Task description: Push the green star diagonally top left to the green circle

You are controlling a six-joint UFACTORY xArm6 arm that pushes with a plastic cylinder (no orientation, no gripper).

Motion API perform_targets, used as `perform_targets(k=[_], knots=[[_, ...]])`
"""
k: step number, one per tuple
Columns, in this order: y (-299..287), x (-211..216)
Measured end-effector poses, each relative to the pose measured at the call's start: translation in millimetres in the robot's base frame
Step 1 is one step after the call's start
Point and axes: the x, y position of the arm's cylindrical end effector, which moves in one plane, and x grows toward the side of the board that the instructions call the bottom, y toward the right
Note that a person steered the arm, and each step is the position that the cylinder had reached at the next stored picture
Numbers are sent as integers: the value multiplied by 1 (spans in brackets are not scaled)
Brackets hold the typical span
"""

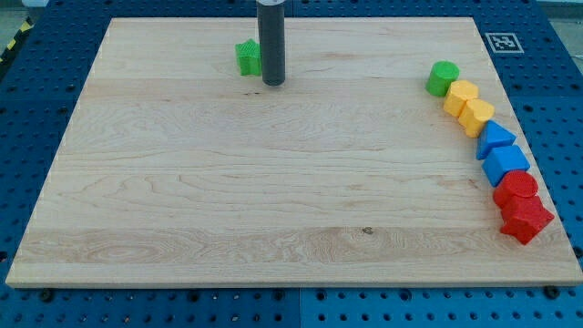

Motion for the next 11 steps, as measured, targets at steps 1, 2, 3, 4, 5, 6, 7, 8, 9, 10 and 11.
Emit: perform_targets(k=[1, 2, 3, 4, 5, 6, 7, 8, 9, 10, 11], knots=[[8, 0], [28, 0], [-35, 13], [-85, -37], [-85, -37], [-16, -37], [3, -37], [3, -37], [18, -37], [27, -37], [40, -37]])
